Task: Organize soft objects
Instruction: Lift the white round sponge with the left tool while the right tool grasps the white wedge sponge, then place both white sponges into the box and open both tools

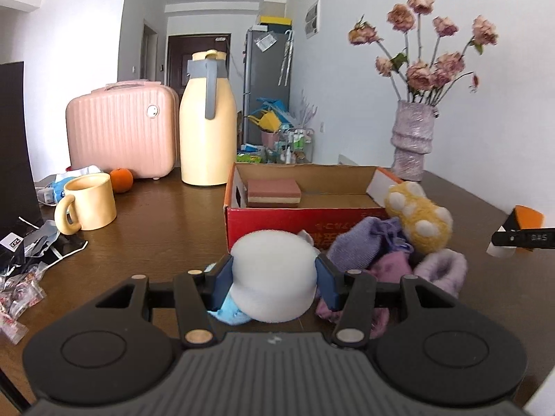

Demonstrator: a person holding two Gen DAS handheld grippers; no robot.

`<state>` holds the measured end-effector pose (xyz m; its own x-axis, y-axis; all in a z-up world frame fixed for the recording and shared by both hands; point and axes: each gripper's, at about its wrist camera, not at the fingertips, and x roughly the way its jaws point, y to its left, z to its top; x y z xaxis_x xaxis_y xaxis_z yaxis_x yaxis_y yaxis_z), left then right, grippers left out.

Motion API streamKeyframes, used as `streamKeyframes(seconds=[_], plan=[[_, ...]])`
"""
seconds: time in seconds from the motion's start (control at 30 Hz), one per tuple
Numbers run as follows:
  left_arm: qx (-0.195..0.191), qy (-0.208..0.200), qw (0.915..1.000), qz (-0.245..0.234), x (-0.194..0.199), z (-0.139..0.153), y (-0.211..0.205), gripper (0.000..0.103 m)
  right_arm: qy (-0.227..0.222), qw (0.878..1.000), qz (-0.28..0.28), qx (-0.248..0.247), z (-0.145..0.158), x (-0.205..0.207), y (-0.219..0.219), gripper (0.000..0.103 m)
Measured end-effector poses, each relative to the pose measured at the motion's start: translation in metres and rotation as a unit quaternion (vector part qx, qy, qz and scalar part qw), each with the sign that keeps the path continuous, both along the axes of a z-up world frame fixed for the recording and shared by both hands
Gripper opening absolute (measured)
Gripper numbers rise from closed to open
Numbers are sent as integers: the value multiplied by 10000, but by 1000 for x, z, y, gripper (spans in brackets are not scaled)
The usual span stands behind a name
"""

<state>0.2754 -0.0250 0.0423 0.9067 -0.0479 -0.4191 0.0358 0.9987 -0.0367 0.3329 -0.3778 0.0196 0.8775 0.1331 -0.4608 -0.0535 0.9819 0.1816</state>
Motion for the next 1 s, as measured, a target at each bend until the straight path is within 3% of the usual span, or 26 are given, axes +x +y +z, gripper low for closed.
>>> streamKeyframes(seconds=[0.3,0.57,0.7,0.77,0.9,1.0], plan=[[-61,-294,9992,-272,-52,13,3,52,-310,9974,624,170,20,-76,41,23],[-170,-433,9983,-348,-63,22,10,52,-439,9948,899,186,40,-67,53,23],[-272,-377,9966,-678,-31,36,8,52,-446,9915,1210,173,60,-21,52,24],[-313,-265,9948,-931,3,48,3,52,-379,9895,1391,108,71,18,55,24],[-536,197,9899,-1296,102,63,-9,52,158,9840,1760,232,87,124,62,24],[-534,585,9898,-1188,190,66,-23,52,786,9779,1889,434,84,216,73,25]])
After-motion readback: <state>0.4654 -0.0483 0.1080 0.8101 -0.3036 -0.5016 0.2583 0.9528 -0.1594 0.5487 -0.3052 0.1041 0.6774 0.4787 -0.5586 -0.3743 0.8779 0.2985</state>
